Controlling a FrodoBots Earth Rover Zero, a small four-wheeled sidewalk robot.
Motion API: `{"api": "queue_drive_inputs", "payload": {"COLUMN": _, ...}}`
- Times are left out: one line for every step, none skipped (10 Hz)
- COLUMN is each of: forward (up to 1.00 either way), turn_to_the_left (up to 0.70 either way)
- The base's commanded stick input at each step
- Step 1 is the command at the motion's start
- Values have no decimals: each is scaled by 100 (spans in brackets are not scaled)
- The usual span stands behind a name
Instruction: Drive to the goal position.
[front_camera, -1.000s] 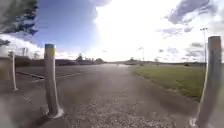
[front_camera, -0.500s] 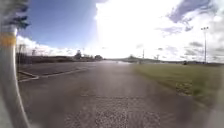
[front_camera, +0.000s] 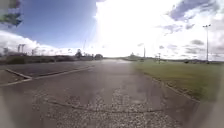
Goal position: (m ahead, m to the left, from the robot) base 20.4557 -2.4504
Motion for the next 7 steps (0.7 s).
{"api": "queue_drive_inputs", "payload": {"forward": 100, "turn_to_the_left": 0}}
{"api": "queue_drive_inputs", "payload": {"forward": 100, "turn_to_the_left": 0}}
{"api": "queue_drive_inputs", "payload": {"forward": 100, "turn_to_the_left": 0}}
{"api": "queue_drive_inputs", "payload": {"forward": 100, "turn_to_the_left": 0}}
{"api": "queue_drive_inputs", "payload": {"forward": 100, "turn_to_the_left": 0}}
{"api": "queue_drive_inputs", "payload": {"forward": 100, "turn_to_the_left": 0}}
{"api": "queue_drive_inputs", "payload": {"forward": 100, "turn_to_the_left": 0}}
